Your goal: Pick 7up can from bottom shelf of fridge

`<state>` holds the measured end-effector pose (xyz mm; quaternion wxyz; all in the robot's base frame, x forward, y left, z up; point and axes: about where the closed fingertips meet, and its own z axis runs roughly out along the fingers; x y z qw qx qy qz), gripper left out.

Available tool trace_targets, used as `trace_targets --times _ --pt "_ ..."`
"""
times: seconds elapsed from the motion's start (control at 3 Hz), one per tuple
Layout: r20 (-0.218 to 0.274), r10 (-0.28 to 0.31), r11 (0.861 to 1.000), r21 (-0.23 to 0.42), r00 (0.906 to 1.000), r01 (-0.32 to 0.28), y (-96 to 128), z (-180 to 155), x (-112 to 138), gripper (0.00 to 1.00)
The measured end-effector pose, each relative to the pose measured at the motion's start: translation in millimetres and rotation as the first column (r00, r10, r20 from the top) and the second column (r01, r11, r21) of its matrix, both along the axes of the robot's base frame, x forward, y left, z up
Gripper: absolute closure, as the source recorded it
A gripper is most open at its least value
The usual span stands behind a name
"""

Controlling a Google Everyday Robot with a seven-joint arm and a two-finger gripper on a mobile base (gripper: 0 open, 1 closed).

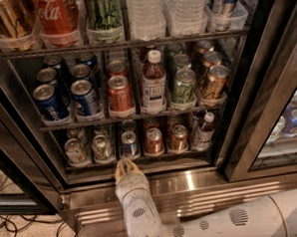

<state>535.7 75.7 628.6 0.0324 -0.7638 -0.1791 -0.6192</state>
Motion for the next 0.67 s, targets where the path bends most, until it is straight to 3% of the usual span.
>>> trace_targets --times 0.33,0.67 --pt "0.046 0.017 1.000 -0.009 0.9988 -0.016 15.8 -2.5 6.8 1.00" --pt "0.046 0.016 1.000 -0.010 0.9988 -0.016 16.2 -2.9 6.9 1.00"
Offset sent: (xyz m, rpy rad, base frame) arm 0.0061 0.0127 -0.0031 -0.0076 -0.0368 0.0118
